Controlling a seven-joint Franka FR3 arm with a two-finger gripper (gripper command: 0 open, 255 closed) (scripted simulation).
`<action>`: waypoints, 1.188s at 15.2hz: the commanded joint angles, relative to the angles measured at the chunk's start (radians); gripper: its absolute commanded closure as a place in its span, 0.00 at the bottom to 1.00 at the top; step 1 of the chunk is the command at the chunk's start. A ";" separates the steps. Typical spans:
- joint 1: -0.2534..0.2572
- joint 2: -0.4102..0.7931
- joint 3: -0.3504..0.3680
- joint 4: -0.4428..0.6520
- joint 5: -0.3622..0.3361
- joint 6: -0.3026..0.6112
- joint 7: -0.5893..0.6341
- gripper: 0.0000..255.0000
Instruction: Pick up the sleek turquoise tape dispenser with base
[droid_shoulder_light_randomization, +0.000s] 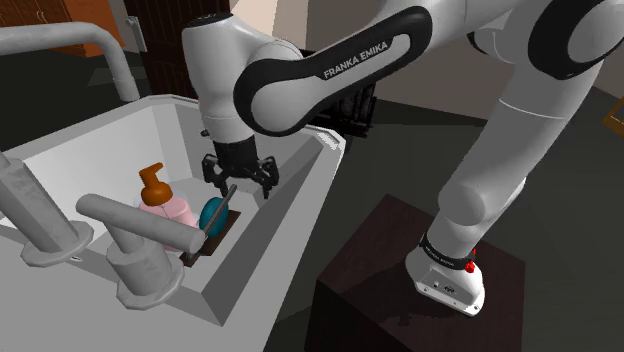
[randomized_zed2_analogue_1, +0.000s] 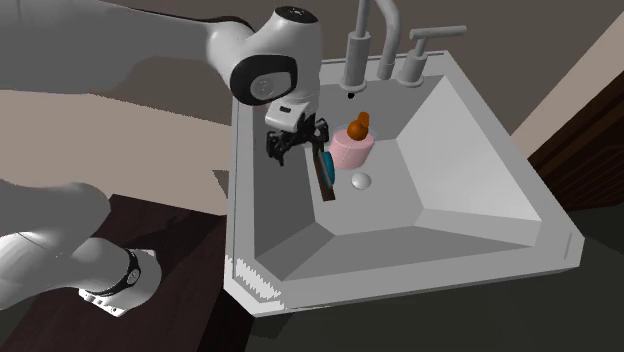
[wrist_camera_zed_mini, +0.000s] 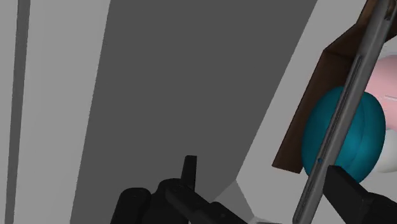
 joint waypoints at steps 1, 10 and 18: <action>0.033 0.160 0.010 0.088 -0.149 -0.013 0.174 0.00; 0.220 0.417 -0.119 0.268 -0.343 -0.036 0.411 0.00; 0.232 0.440 -0.130 0.267 -0.361 -0.019 0.422 1.00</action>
